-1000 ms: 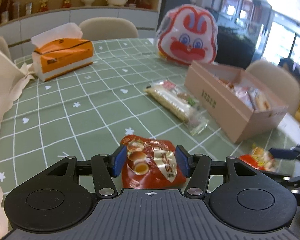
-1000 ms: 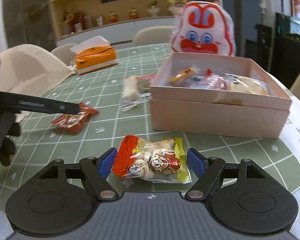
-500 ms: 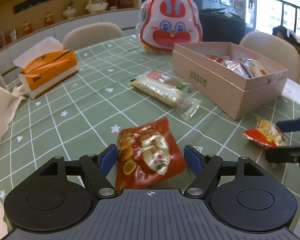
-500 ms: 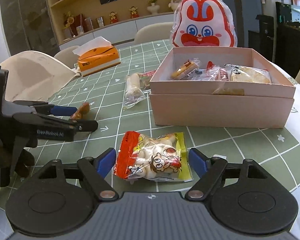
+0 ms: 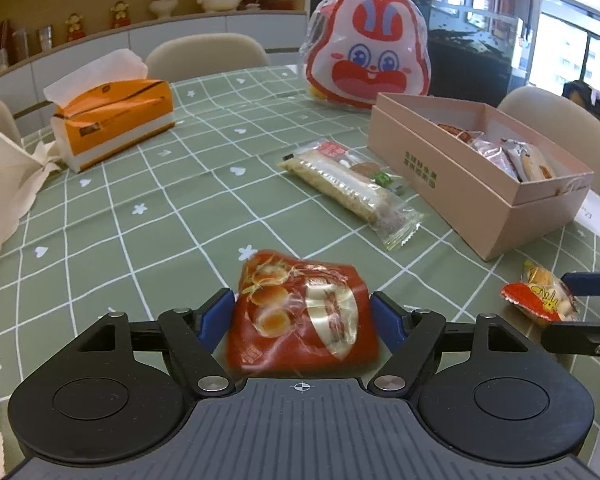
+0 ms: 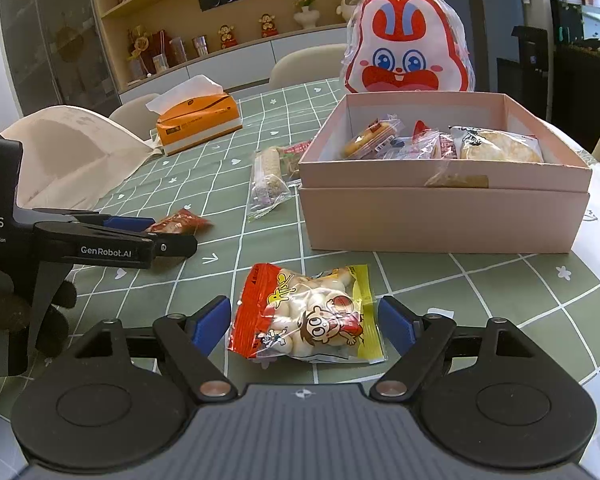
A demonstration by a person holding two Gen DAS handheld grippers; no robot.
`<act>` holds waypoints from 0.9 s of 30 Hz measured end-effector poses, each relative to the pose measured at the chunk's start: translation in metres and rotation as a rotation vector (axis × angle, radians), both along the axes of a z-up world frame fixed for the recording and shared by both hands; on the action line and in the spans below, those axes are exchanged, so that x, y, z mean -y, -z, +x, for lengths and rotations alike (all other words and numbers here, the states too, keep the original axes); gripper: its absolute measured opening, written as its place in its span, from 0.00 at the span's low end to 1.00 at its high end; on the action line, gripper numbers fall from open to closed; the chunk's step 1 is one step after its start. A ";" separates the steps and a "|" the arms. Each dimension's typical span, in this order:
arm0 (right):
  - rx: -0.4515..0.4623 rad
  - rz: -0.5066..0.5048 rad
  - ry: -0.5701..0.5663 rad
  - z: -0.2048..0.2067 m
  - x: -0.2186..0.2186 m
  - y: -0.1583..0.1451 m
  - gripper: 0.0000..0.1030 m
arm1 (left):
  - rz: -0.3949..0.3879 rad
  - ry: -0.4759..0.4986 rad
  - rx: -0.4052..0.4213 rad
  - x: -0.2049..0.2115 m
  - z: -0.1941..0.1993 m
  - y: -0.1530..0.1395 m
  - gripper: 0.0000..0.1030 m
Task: Organize snacks
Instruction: 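Grasp the red cookie packet with the left gripper while the right hovers over the puffed-snack packet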
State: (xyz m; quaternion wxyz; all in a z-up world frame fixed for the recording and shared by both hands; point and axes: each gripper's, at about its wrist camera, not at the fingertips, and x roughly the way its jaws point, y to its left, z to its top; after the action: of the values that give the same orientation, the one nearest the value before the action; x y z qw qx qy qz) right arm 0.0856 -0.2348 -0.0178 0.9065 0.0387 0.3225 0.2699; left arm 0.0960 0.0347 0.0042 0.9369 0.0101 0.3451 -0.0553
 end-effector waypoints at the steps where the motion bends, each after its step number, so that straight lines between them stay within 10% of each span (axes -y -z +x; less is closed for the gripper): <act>1: 0.000 0.001 0.000 0.000 0.000 0.000 0.79 | -0.007 0.002 0.002 -0.001 0.000 0.000 0.76; 27: 0.062 -0.180 -0.110 -0.026 -0.052 -0.004 0.79 | -0.163 0.085 0.046 -0.012 -0.078 0.003 0.76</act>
State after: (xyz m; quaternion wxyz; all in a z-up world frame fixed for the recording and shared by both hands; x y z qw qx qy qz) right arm 0.0598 -0.1832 -0.0138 0.8997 -0.0692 0.3187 0.2900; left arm 0.0181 0.0462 0.0008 0.9391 -0.0505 0.3170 -0.1227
